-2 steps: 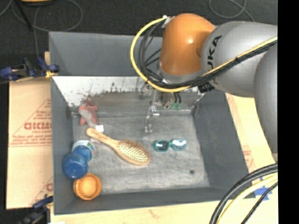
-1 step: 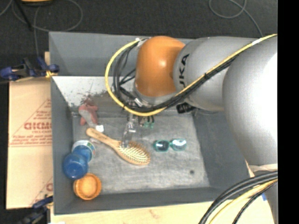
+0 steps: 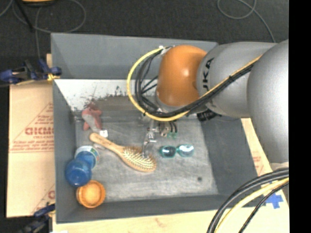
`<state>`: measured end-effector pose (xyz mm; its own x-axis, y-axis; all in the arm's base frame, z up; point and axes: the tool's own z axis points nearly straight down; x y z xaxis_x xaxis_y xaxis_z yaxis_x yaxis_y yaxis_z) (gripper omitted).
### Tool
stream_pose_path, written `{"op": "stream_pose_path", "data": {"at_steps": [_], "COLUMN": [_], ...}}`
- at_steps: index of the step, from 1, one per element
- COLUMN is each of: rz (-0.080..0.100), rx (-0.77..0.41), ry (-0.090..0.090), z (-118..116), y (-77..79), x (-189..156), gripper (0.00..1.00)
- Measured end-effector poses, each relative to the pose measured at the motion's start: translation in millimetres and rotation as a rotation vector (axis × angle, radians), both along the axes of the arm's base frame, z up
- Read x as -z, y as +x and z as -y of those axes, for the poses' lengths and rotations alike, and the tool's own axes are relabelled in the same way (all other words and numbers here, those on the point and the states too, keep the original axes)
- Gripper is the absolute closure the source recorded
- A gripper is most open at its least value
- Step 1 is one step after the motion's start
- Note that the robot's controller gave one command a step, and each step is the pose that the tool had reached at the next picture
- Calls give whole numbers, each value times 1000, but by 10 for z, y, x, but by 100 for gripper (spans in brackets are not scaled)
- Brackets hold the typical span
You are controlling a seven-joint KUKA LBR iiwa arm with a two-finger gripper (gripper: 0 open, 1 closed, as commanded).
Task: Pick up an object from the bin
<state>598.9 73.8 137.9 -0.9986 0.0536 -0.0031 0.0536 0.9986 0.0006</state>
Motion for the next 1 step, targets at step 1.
{"op": "stream_pose_path", "data": {"at_steps": [1], "rz": [2], "rx": [134], "ry": [0], "z": [-340], "y": [-13], "x": [105], "gripper": [0]}}
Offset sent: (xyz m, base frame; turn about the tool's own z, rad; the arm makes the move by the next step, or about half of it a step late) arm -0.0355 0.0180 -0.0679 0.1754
